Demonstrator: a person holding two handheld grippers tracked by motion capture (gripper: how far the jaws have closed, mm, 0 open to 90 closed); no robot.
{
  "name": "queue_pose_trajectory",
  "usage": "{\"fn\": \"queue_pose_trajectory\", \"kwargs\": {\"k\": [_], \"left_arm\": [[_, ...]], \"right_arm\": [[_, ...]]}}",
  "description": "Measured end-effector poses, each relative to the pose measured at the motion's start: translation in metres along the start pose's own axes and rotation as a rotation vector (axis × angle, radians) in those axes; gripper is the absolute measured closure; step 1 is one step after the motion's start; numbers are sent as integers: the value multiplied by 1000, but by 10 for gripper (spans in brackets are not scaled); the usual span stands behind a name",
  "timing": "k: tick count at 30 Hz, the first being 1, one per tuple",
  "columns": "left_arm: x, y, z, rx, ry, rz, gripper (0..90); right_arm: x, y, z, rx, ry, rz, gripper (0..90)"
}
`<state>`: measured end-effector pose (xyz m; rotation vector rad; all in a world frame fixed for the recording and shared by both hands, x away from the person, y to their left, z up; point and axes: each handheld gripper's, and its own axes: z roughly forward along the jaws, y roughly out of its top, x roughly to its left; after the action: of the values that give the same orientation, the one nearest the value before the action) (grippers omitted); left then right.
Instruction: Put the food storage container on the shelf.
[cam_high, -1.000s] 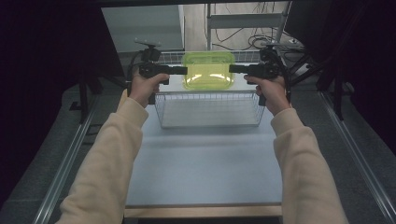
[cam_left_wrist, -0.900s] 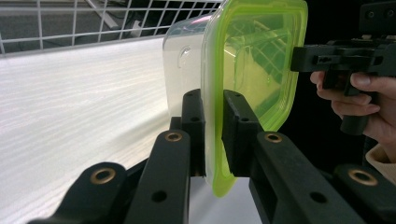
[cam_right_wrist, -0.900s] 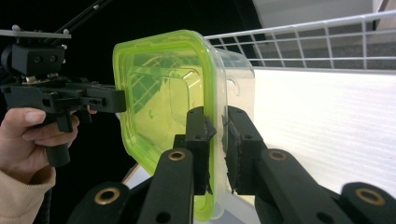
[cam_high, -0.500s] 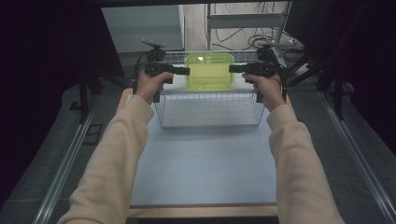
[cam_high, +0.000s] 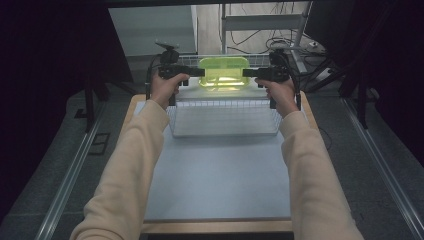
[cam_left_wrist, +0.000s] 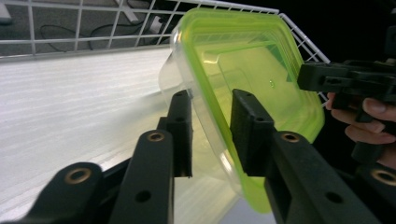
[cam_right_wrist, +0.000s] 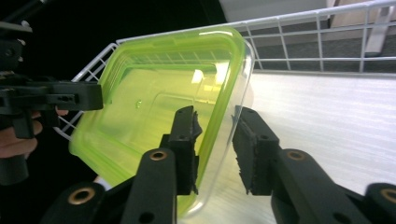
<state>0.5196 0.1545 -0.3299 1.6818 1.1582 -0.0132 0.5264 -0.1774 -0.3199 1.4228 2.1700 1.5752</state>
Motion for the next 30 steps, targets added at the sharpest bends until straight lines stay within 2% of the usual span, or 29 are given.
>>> {"fn": "queue_pose_trajectory", "kwargs": {"k": [3,4,5,6,7,9,11,14,17,20,21,24,27,30], "left_arm": [[3,-2,4,-11,11,2,602],[3,-3,5,-12,16,12,542],[4,-3,6,-9,19,16,446],[4,-3,7,-11,21,13,346],[5,-3,8,-14,18,6,283],[6,-3,8,-12,5,7,172],[3,-2,8,-16,20,6,99],[-1,-2,5,-29,50,17,85],[-7,-1,-2,-49,42,21,98],[-17,-2,-12,-56,71,59,106],[-21,-3,-17,-50,73,83,107],[-31,-7,-28,-61,75,119,110],[-40,-17,-41,-69,58,132,113],[-50,-31,-55,-84,36,161,118]], "right_arm": [[-1,-1,1,4,-16,-9,591],[-1,-2,1,-1,-21,-10,547],[-1,-3,1,-5,-34,-16,496],[0,-3,0,-12,-46,-22,473],[0,-3,-1,-17,-46,-25,464],[1,-3,-5,-24,-39,-27,430],[2,-3,-8,-30,-36,-29,409],[5,-2,-14,-44,-22,-42,392],[9,-2,-21,-61,-14,-57,376],[12,-5,-28,-77,-9,-73,366],[12,-6,-30,-80,-8,-77,363],[12,-10,-37,-84,4,-88,355],[13,-19,-45,-89,24,-94,350],[15,-30,-54,-92,29,-146,346]]}}
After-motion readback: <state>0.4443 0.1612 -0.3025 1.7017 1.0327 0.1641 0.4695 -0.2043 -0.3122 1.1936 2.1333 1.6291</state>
